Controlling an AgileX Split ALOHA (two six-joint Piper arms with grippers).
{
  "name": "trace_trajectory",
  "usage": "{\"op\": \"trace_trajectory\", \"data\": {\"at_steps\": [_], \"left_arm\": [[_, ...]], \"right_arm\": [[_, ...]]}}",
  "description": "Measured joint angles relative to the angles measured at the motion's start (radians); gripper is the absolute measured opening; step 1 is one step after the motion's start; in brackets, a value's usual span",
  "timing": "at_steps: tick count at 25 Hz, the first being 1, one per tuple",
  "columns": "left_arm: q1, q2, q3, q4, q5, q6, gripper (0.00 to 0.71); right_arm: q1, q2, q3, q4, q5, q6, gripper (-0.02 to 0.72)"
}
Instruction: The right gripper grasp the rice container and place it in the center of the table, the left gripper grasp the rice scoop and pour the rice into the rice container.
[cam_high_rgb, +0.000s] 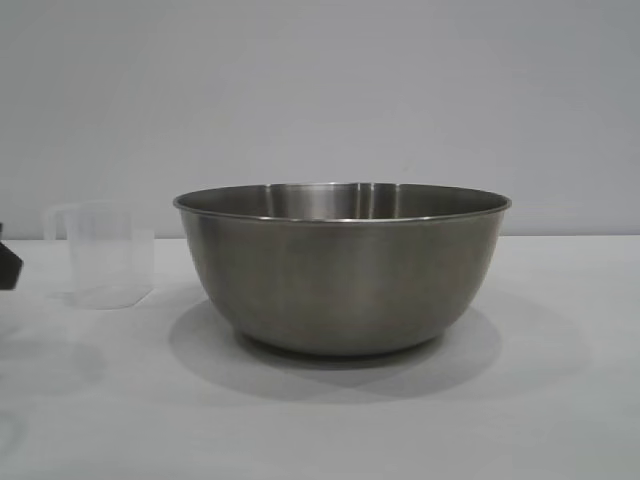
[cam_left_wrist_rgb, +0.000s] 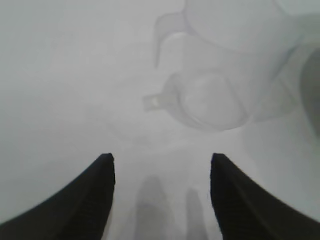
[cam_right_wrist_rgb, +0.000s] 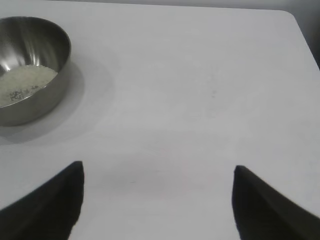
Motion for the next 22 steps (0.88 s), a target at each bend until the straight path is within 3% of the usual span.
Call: {"op": "trace_trajectory", "data": {"at_steps": [4, 14, 22], "left_arm": [[0.0, -0.107, 0.052, 0.018, 0.009, 0.0, 0.372], [0.0, -0.285, 0.055, 0.083, 0.242, -0.065, 0.372], [0.0, -0.308, -0.105, 0.188, 0.537, -0.095, 0.372]], "right_arm": [[0.0, 0.0, 0.0, 0.0, 0.0, 0.0, 0.517], [0.0, 0.0, 0.0, 0.0, 0.0, 0.0, 0.517], [0.0, 0.0, 0.0, 0.0, 0.0, 0.0, 0.517]]}}
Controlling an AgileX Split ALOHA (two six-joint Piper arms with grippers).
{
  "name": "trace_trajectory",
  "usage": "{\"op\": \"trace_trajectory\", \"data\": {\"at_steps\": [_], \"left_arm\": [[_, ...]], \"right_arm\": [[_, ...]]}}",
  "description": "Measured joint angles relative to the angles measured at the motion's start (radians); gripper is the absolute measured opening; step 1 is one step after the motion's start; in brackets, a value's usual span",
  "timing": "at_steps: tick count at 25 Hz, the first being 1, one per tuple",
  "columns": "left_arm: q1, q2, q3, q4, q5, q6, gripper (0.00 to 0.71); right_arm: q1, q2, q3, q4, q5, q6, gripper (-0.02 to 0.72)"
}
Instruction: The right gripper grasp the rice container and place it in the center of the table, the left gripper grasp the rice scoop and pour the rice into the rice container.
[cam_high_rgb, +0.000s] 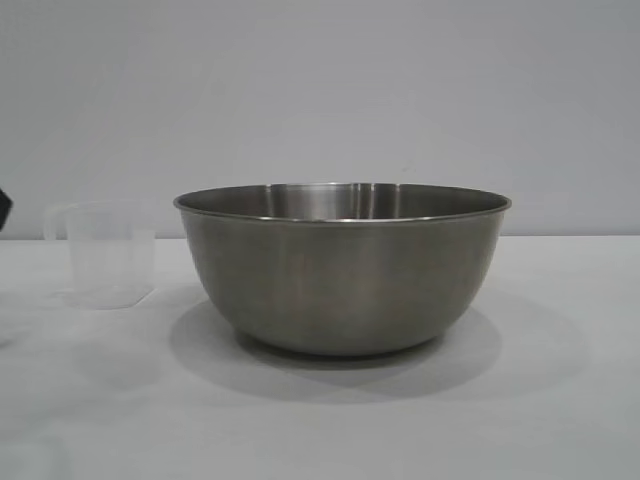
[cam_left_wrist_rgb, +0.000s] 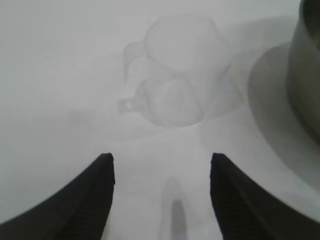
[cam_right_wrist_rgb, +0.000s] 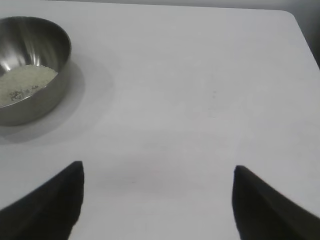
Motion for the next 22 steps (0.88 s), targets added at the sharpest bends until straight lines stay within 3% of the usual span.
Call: {"op": "trace_trajectory", "data": {"at_steps": [6, 12, 17, 22], "left_arm": [[0.0, -0.09, -0.116, 0.217, 0.284, -0.216, 0.372], [0.0, -0.34, -0.127, 0.397, 0.413, -0.418, 0.372], [0.0, -0.544, -0.127, 0.496, 0.556, -0.556, 0.372], [0.0, -0.736, -0.127, 0.511, 0.749, -0.578, 0.372]], "right_arm": [[0.0, 0.0, 0.0, 0.0, 0.0, 0.0, 0.517], [0.0, 0.0, 0.0, 0.0, 0.0, 0.0, 0.517], [0.0, 0.0, 0.0, 0.0, 0.0, 0.0, 0.517], [0.0, 0.0, 0.0, 0.0, 0.0, 0.0, 0.517]]}}
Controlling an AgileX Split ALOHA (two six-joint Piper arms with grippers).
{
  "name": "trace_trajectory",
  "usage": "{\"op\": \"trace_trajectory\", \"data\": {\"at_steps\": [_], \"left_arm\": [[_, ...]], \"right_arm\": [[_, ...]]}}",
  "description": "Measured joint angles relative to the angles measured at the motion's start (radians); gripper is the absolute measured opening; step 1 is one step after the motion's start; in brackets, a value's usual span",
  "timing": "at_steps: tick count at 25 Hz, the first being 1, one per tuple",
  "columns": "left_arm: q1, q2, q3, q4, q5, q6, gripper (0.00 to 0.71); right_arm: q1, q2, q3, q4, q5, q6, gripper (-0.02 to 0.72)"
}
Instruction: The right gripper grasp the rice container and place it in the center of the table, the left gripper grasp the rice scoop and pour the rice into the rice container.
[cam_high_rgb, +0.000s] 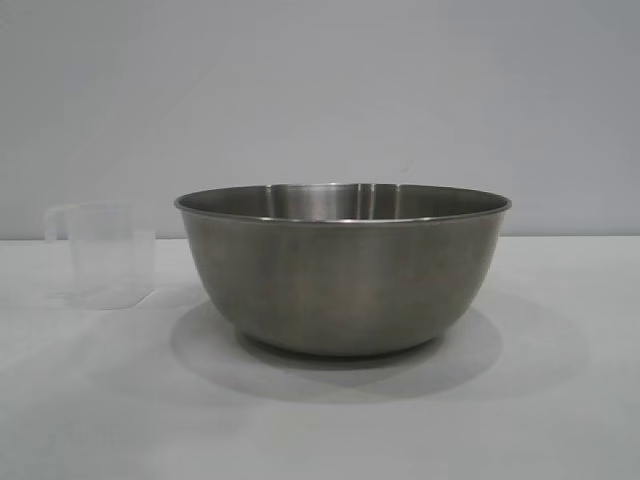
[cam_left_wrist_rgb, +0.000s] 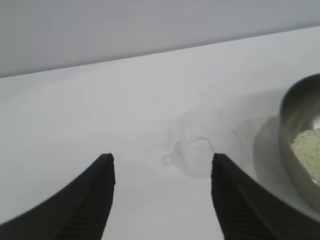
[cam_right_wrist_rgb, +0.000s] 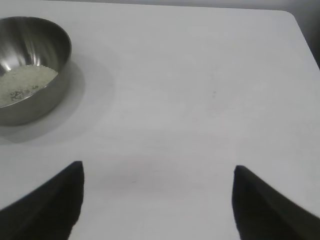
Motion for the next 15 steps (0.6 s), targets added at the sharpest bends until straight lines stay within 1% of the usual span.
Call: {"op": "trace_trajectory", "data": {"at_steps": [2, 4, 9, 11, 15], "left_arm": [[0.0, -0.062, 0.0, -0.002, 0.047, 0.0, 0.372], [0.0, -0.115, 0.0, -0.019, 0.07, -0.002, 0.372], [0.0, -0.165, 0.0, -0.096, 0.098, 0.017, 0.372], [-0.022, -0.186, 0.0, -0.153, 0.148, 0.081, 0.372], [-0.109, -0.246, 0.0, -0.349, 0.256, 0.29, 0.372]], "right_arm": [[0.0, 0.0, 0.0, 0.0, 0.0, 0.0, 0.517], [0.0, 0.0, 0.0, 0.0, 0.0, 0.0, 0.517], [0.0, 0.0, 0.0, 0.0, 0.0, 0.0, 0.517], [0.0, 0.0, 0.0, 0.0, 0.0, 0.0, 0.517], [0.0, 0.0, 0.0, 0.0, 0.0, 0.0, 0.517]]}}
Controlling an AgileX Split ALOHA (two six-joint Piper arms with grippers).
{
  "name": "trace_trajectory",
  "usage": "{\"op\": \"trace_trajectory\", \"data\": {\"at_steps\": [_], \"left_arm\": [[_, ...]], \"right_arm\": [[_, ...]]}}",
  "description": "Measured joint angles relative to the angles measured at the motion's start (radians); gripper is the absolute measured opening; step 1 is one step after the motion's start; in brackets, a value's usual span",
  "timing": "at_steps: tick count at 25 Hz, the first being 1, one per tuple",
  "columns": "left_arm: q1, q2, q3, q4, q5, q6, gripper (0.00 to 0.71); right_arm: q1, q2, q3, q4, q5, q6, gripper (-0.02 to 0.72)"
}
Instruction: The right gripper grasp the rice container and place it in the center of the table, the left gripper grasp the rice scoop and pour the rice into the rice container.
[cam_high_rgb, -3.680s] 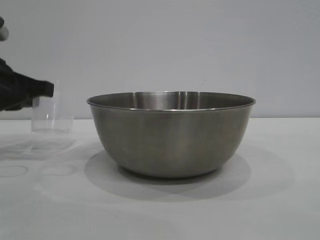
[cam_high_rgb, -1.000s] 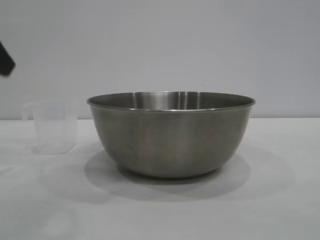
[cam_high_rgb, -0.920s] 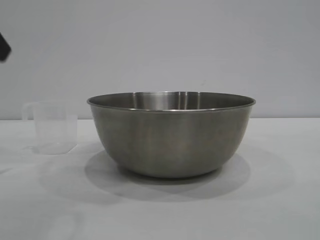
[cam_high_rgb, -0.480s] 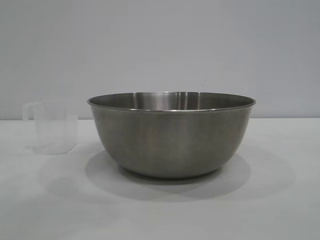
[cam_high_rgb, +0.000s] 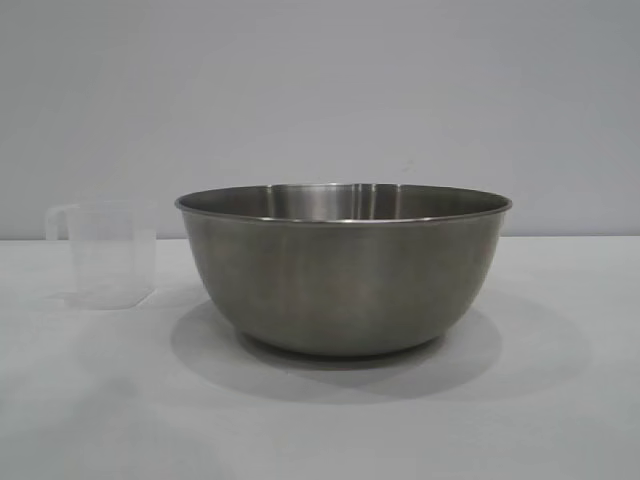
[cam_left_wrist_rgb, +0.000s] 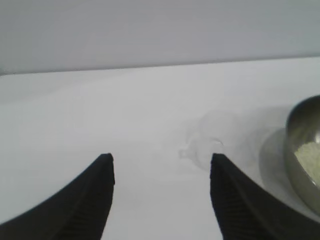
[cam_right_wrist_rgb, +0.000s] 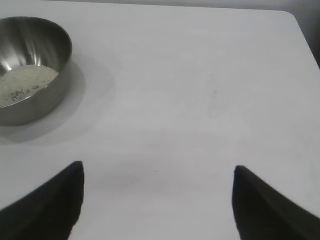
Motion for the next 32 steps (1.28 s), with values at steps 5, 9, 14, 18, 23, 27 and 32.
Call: {"op": "trace_trajectory", "data": {"at_steps": [5, 9, 14, 18, 23, 27, 32], "left_arm": [[-0.113, -0.097, -0.013, -0.218, 0.189, 0.252, 0.372], [-0.14, -0.175, -0.079, -0.285, 0.404, 0.293, 0.372], [-0.141, -0.289, -0.161, -0.31, 0.589, 0.344, 0.372], [-0.141, -0.392, -0.186, -0.338, 0.693, 0.372, 0.372], [-0.141, -0.52, -0.187, -0.351, 0.804, 0.399, 0.372], [-0.141, -0.581, -0.186, -0.351, 0.834, 0.422, 0.43], [-0.141, -0.59, -0.133, -0.334, 0.834, 0.431, 0.531]], "right_arm": [[0.0, 0.0, 0.0, 0.0, 0.0, 0.0, 0.517], [0.0, 0.0, 0.0, 0.0, 0.0, 0.0, 0.517], [0.0, 0.0, 0.0, 0.0, 0.0, 0.0, 0.517], [0.0, 0.0, 0.0, 0.0, 0.0, 0.0, 0.517], [0.0, 0.0, 0.0, 0.0, 0.0, 0.0, 0.517], [0.0, 0.0, 0.0, 0.0, 0.0, 0.0, 0.517], [0.0, 0.0, 0.0, 0.0, 0.0, 0.0, 0.517]]}}
